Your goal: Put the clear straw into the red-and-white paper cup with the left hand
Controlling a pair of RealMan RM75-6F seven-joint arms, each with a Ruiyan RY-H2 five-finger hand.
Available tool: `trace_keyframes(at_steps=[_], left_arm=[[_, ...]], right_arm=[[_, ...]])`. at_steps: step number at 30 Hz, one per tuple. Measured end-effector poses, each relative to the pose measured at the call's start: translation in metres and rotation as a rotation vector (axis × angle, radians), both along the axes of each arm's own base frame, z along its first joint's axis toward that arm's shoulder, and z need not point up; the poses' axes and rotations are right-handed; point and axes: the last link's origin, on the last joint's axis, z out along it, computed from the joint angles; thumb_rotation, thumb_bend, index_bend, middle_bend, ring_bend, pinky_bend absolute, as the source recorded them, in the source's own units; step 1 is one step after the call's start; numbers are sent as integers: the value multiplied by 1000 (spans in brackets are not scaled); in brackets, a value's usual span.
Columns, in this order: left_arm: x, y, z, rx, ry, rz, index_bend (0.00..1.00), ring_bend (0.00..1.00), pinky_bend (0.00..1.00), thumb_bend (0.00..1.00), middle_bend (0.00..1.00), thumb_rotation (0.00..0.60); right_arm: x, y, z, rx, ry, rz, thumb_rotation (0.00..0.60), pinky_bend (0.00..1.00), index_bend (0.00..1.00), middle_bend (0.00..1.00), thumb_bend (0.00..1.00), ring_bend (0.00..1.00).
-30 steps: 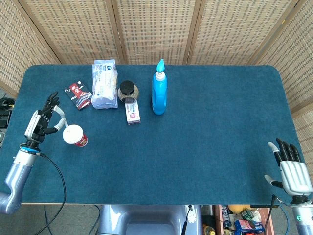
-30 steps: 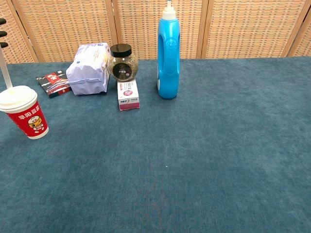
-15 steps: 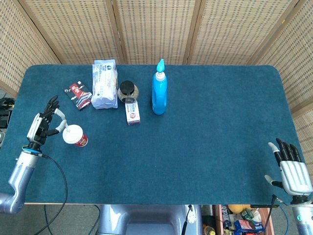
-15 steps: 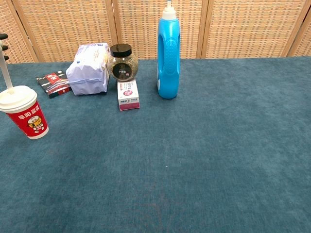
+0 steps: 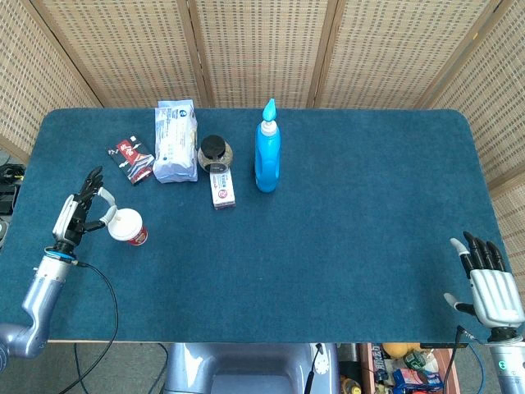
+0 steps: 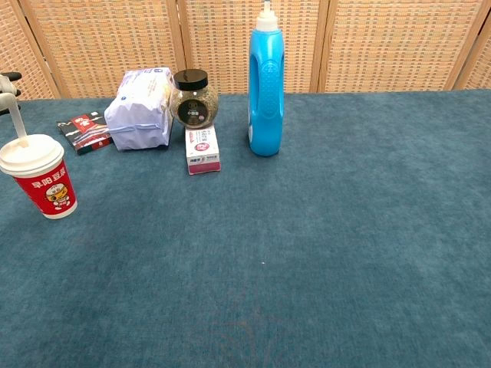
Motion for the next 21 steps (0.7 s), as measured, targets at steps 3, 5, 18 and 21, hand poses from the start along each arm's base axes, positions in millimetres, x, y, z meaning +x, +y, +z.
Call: trace_keyframes(at_steps=[3, 5, 18, 21], left_arm=[[-2, -1, 1, 1, 8, 2, 459, 0, 0, 459, 0, 600], [-3, -2, 1, -3, 14, 1, 318, 0, 0, 462, 0, 600], [-4, -8, 14, 36, 21, -18, 0, 0, 0, 377, 0, 600], [-1, -11, 24, 72, 46, -51, 0, 0, 0, 160, 0, 600]], right_arm=[[0, 0, 0, 1, 0, -1, 600, 0, 0, 0, 0, 0], [0, 0, 0, 1, 0, -1, 600, 0, 0, 0, 0, 0], [1, 1, 0, 0, -2, 2, 600, 0, 0, 0, 0, 0], [1, 1, 1, -2, -3, 2, 600, 0, 0, 0, 0, 0]])
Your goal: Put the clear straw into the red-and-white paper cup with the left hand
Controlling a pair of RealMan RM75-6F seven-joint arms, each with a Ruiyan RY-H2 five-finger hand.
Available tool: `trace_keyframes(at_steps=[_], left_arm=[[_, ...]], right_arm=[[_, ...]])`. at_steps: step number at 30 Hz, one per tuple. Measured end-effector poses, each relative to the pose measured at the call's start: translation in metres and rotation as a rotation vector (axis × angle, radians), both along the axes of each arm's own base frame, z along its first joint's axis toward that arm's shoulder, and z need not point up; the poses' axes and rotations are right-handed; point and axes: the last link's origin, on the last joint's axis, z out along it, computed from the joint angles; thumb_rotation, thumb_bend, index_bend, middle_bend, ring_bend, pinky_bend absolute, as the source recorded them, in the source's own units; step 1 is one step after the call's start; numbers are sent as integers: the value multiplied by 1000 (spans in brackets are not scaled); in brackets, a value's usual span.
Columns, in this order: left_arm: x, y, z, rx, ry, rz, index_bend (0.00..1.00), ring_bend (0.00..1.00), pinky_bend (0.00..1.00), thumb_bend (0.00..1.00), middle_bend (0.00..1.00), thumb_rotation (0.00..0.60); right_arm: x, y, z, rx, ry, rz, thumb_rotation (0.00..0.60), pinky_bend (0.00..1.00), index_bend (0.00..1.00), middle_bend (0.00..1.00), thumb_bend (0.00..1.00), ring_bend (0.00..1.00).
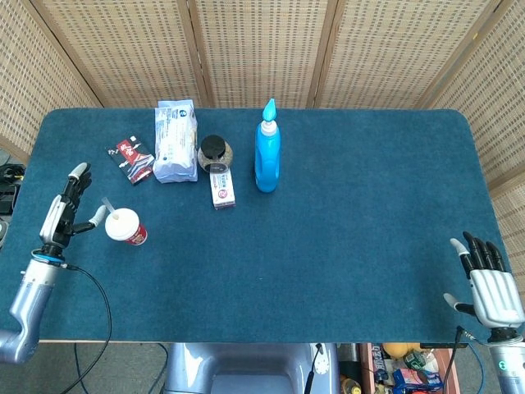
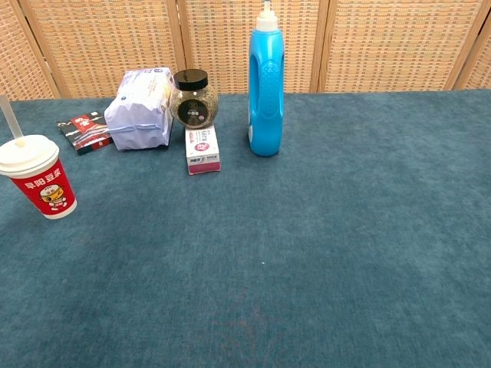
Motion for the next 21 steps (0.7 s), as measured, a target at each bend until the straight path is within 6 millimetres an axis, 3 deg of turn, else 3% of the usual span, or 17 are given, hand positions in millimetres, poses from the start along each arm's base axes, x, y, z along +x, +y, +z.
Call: trace_keyframes(at_steps=[6, 12, 21], left_arm=[[5, -12, 22, 67, 171, -60, 0, 0, 0, 30, 0, 600], [9, -38, 42, 160, 499, -80, 0, 0, 0, 11, 0, 600], [31, -110, 53, 225, 991, 30, 0, 0, 0, 11, 0, 600]], right_arm=[[1, 1, 2, -7, -4, 3, 600, 0, 0, 0, 0, 0], [4, 3, 4, -12, -8, 15, 600, 0, 0, 0, 0, 0], [8, 6, 8, -39, 19, 43, 600, 0, 0, 0, 0, 0]])
